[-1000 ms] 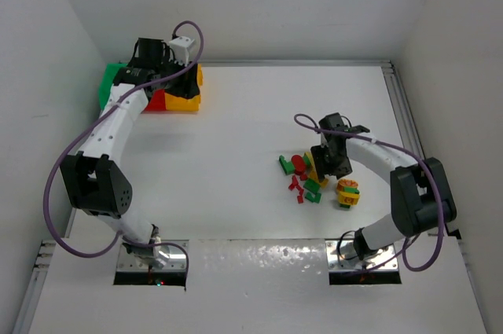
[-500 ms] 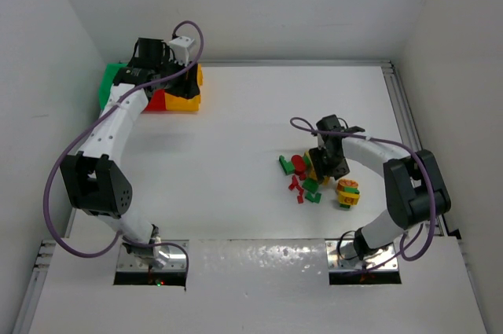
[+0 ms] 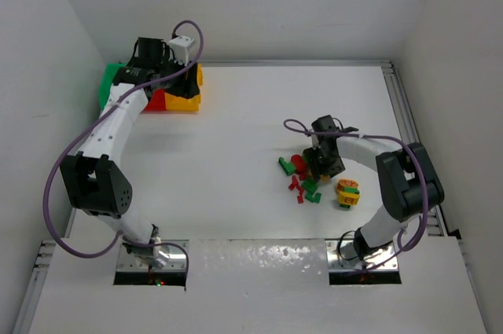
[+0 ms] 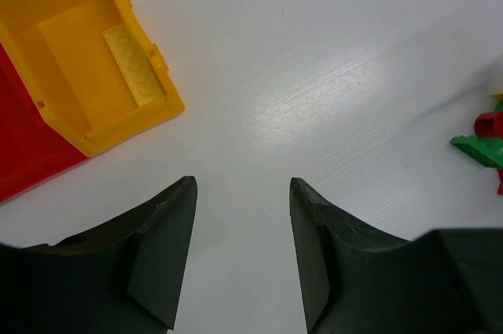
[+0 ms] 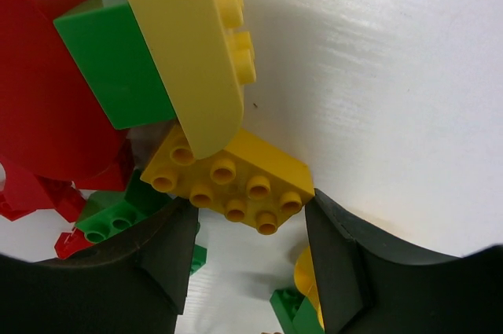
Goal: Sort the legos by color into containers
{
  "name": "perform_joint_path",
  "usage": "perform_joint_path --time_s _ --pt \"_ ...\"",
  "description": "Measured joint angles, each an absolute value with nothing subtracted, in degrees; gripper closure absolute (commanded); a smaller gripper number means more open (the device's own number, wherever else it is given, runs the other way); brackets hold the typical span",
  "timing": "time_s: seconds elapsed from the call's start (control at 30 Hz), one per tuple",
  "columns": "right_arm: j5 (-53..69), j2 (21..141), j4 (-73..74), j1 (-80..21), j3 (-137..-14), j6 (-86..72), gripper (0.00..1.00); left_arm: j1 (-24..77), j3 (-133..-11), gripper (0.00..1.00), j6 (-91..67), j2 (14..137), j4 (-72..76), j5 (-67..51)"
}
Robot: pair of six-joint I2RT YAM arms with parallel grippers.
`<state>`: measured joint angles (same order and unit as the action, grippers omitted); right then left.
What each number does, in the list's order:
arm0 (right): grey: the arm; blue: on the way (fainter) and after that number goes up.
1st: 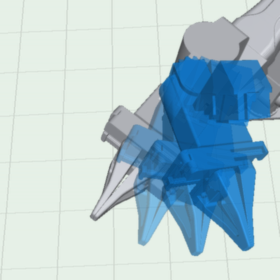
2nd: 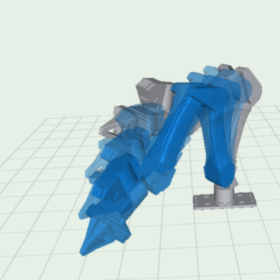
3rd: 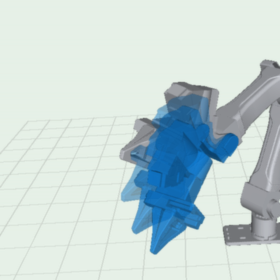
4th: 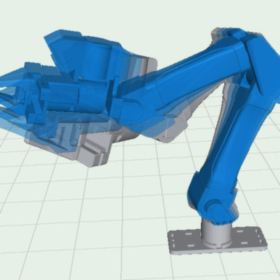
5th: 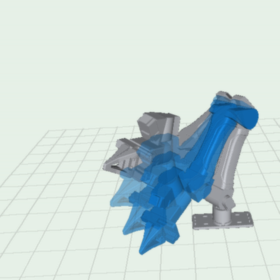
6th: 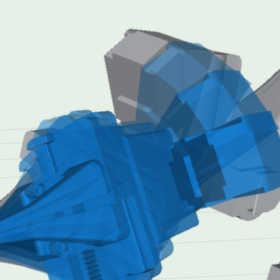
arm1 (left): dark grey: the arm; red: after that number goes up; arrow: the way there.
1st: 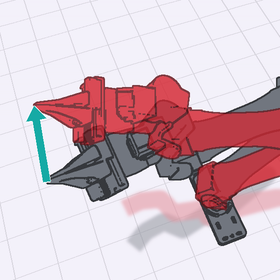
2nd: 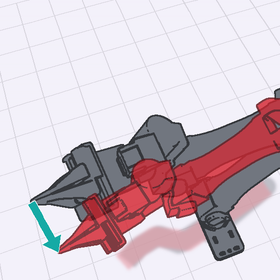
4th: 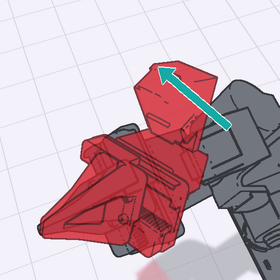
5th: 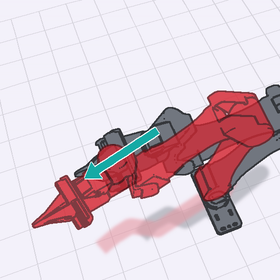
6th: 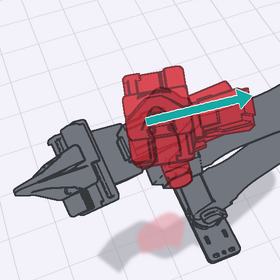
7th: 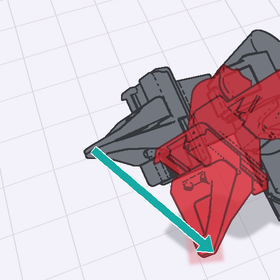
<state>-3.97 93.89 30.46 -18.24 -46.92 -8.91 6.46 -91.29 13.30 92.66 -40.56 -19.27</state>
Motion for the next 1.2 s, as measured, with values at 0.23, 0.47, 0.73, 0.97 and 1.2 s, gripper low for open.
perform_joint_path --time_s 0.23,0.47,0.73,0.97,1.2 --pt "-6.2 95.1 29.4 -18.5 -48.5 -5.2 0.26 6.5 -91.4 0.51 13.5 92.7 -40.8 -19.0" --pt "-5.3 95.0 25.2 -18.5 -48.2 -1.0 0.30 6.5 -91.5 0.51 13.5 92.7 -41.1 -19.0" --pt "-1.1 94.2 19.8 -18.5 -46.4 3.0 0.50 6.5 -91.5 0.51 13.8 92.7 -41.6 -18.3" --pt "0.5 94.1 17.7 -18.5 -45.8 3.9 0.75 6.5 -91.5 0.51 14.6 92.7 -41.9 -17.5" --pt "-0.4 90.7 19.0 -18.5 -43.8 4.1 1.00 6.5 -91.7 0.51 14.8 92.7 -42.1 -18.6"
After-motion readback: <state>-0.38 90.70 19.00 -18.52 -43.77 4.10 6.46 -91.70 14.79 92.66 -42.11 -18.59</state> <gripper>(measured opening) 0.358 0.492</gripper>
